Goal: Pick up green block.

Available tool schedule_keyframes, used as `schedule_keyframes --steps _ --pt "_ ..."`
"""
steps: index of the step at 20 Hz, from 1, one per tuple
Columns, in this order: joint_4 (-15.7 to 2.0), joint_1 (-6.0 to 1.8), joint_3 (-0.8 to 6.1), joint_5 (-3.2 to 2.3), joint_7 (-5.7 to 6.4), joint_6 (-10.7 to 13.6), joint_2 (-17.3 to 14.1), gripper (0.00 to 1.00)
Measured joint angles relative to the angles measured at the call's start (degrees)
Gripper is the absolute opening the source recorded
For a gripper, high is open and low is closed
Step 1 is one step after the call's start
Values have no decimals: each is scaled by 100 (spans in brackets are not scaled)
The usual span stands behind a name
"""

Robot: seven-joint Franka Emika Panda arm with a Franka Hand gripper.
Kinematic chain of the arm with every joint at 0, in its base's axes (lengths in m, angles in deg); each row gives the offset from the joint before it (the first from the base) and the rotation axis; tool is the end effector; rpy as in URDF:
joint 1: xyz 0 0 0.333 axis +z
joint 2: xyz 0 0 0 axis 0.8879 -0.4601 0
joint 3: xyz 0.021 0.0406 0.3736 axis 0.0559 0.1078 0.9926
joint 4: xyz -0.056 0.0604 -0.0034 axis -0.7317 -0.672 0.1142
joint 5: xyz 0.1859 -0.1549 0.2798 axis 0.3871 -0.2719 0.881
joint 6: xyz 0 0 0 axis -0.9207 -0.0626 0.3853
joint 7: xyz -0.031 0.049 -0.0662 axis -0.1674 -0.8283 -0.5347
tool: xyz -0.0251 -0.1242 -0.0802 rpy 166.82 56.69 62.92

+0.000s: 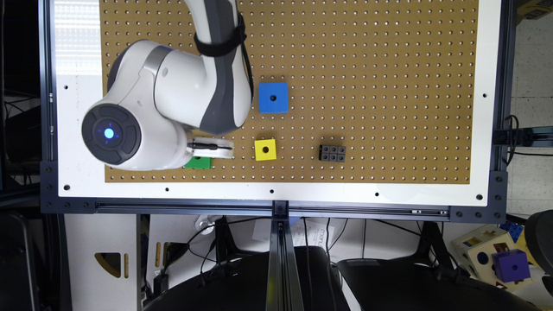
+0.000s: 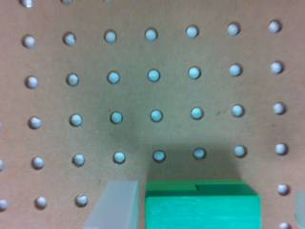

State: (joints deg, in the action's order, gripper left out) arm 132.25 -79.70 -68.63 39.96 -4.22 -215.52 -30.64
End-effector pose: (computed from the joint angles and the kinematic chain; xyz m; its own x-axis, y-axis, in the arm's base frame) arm 0.6617 -0.1872 0.2140 0.6815 -0.7301 0.0501 -0.7290 -0.6833 -0.0410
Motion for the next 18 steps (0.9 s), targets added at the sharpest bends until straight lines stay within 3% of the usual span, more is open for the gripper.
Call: schedule_keyframes --steps 4,14,18 --pt "-23 1 3 -4 0 -114 -175 100" --pt "-103 7 11 -9 0 -93 -218 100" --pt "-301 19 33 -9 0 -88 -339 100"
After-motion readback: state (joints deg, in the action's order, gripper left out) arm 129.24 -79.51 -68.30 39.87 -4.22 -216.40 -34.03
